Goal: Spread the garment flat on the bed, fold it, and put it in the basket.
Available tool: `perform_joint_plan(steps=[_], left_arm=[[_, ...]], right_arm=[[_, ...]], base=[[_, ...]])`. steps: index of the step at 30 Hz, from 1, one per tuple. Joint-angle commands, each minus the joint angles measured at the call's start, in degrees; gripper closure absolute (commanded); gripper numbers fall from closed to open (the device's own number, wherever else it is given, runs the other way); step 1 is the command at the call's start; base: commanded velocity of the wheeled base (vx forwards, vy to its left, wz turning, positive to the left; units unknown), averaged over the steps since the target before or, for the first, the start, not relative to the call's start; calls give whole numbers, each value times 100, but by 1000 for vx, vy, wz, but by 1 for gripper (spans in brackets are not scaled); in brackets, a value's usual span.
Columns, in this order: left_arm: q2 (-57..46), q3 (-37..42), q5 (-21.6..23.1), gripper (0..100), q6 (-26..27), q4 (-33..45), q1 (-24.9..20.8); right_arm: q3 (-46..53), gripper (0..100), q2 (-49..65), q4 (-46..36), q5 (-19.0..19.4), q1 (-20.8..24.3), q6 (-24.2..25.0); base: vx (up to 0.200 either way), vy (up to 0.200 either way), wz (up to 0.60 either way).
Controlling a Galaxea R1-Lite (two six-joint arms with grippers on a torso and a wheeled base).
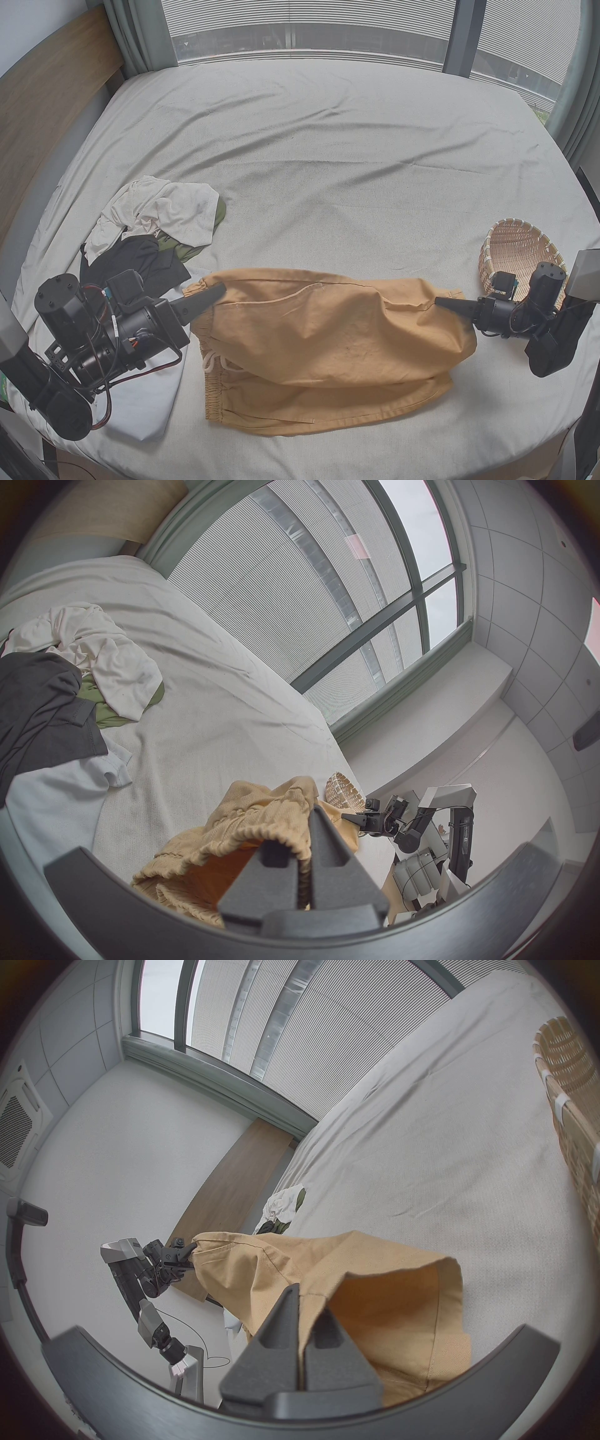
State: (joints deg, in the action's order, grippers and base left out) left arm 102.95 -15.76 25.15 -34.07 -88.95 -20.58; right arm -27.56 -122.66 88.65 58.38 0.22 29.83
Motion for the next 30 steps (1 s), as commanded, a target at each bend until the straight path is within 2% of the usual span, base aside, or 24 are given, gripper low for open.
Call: perform_joint_plan(steps=[1, 16, 26, 30], left_arm=[[-126, -226, 16, 100, -12, -25, -8], [-161, -841, 95, 100, 32, -34, 27], [-794, -788, 544, 100, -20, -25, -43], [-820, -779, 561, 100, -12, -25, 1]], right_arm=[[190, 100, 682, -14, 7, -13, 32], [480, 100, 1939, -23, 7, -180, 172], [462, 100, 2581, -32, 7, -602, 594], [427, 100, 2625, -23, 7, -787, 664]], base=[[0, 0, 0], [0, 0, 0], [0, 0, 0], [0, 0, 0]])
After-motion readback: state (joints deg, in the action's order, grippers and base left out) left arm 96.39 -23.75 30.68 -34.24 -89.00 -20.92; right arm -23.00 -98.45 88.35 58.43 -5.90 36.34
